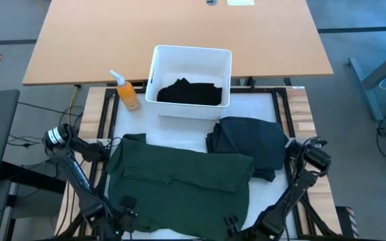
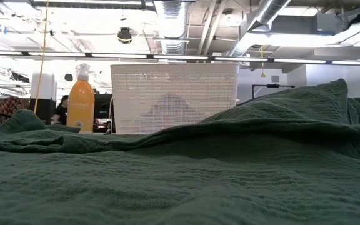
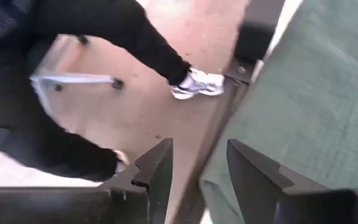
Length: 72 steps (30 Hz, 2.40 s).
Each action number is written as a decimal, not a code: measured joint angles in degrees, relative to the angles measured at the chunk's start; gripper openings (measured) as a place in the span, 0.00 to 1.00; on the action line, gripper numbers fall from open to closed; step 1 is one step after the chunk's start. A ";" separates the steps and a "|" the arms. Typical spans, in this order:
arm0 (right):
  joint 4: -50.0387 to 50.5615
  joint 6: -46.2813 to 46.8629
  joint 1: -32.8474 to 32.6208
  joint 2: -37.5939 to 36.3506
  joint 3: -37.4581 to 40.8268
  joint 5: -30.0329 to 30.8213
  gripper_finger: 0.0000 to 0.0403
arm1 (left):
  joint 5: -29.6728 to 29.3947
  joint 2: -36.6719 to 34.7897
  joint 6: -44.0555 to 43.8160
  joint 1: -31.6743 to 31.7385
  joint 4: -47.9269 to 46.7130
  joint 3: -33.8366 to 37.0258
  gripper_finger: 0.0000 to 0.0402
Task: Fold laundry
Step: Fold the green polo shirt from the white laundry organizer
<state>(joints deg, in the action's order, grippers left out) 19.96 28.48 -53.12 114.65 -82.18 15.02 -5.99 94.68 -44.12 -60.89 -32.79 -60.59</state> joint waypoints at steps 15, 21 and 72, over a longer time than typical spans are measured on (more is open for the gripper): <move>-1.37 1.54 -1.48 0.96 0.05 4.59 0.44 | -1.64 8.24 -8.98 -4.65 -3.24 -0.13 0.48; -0.48 1.58 -1.69 0.96 0.06 5.84 0.44 | -2.31 9.17 -9.37 -4.85 -3.28 -0.14 0.51; 43.53 34.52 7.50 -15.77 2.35 20.12 0.05 | -30.69 6.42 2.41 17.09 -57.27 -18.99 0.00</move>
<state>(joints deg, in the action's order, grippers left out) 63.49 63.00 -45.62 98.88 -79.83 35.14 -36.69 101.10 -41.72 -43.79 -90.07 -79.58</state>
